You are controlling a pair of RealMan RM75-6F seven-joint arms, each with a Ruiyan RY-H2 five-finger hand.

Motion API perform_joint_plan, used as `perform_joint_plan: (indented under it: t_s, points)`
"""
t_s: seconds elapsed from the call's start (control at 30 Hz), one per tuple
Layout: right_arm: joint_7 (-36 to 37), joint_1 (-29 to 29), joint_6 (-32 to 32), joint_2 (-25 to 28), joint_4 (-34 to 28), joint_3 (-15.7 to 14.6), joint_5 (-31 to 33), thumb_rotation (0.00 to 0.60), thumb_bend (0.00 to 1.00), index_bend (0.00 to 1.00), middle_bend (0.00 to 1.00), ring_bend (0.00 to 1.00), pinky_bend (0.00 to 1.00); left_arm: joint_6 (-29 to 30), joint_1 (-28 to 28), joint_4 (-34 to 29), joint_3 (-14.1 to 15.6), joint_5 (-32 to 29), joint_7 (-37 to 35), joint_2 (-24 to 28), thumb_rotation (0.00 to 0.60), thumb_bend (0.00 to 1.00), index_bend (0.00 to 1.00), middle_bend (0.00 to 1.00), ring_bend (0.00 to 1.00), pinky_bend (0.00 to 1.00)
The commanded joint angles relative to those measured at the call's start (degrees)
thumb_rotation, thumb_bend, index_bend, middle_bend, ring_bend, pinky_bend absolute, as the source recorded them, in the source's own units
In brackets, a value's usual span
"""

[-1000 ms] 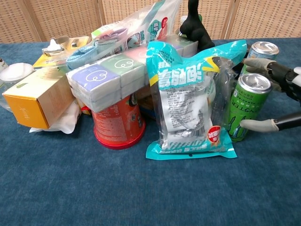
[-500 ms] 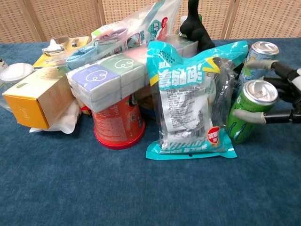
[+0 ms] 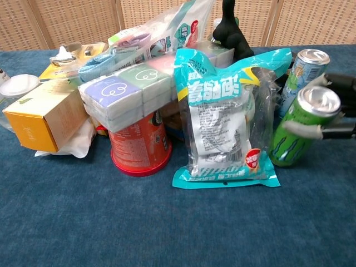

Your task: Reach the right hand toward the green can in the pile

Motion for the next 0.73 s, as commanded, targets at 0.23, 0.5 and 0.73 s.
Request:
perform_joint_plan:
  t_s: [0.23, 0.5, 0.73]
  points:
    - [-9.9, 1.2, 4.0, 9.9, -17.4, 5.7, -4.3, 0.6, 0.0, 0.66, 1.0, 0.69, 0.7, 0.6, 0.3, -0.3, 0.2, 0.7, -0.6, 0.4, 0.6, 0.0, 0.04, 0.0, 0.0, 0.0]
    - [-23.0, 4.8, 1.6, 17.6, -32.9, 12.5, -5.6, 0.6, 0.0, 0.66, 1.0, 0.69, 0.7, 1.0, 0.5, -0.4, 0.1, 0.9, -1.5, 0.7, 0.6, 0.0, 0.04, 0.0, 0.0, 0.0]
    - [-31.4, 8.3, -0.9, 20.0, -41.3, 17.0, -3.3, 0.6, 0.0, 0.66, 1.0, 0.69, 0.7, 1.1, 0.6, -0.4, 0.3, 1.2, -1.7, 0.8, 0.6, 0.0, 0.04, 0.0, 0.0, 0.0]
